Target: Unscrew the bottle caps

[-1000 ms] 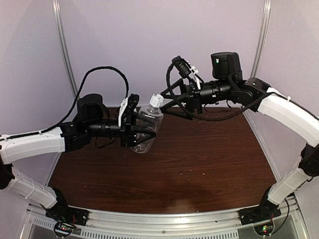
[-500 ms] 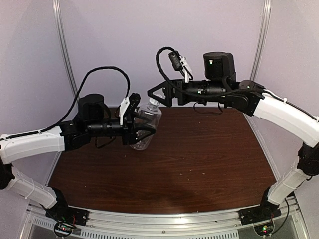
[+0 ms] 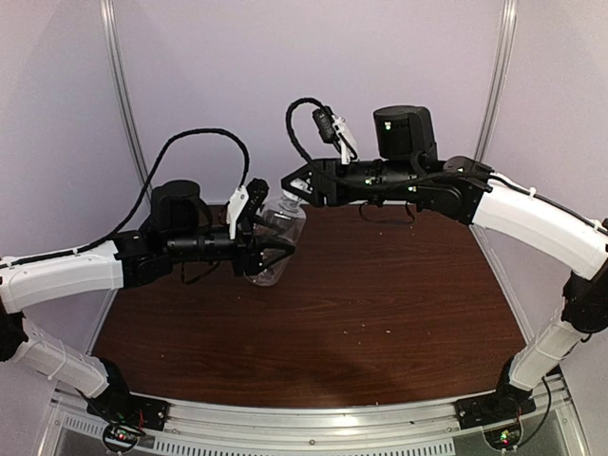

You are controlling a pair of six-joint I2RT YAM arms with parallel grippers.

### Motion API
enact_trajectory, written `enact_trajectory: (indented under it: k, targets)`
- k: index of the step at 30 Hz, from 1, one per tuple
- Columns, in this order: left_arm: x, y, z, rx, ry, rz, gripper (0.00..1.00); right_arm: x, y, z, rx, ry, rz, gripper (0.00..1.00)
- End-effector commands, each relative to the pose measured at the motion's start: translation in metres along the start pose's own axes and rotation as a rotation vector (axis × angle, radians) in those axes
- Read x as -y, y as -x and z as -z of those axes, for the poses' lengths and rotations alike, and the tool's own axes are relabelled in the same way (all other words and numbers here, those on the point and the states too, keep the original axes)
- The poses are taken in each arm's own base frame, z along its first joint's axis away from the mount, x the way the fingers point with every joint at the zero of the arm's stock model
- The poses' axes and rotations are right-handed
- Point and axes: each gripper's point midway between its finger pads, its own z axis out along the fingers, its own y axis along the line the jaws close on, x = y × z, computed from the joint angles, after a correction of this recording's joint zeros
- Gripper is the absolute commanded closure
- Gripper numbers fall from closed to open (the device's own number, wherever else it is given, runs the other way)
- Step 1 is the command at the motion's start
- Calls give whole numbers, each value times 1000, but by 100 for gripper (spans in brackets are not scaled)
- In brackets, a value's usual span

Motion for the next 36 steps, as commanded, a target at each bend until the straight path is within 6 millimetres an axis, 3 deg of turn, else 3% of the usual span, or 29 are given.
enact_trajectory:
  k: [1, 8, 16, 25, 36]
  targets:
    - [-4, 32, 8, 78, 33, -50, 74, -17, 11, 4, 36, 66, 14, 58]
    - [-3, 33, 9, 85, 24, -52, 74, -26, 9, 8, 33, 114, 95, 75]
    - [24, 46, 16, 159, -114, -86, 74, -31, 6, 22, -21, 257, 322, 84]
    - [69, 55, 28, 229, -391, -105, 74, -51, -13, 47, -115, 613, 497, 79]
    - [73, 54, 28, 231, -421, -95, 74, -41, -18, 42, -147, 627, 471, 69]
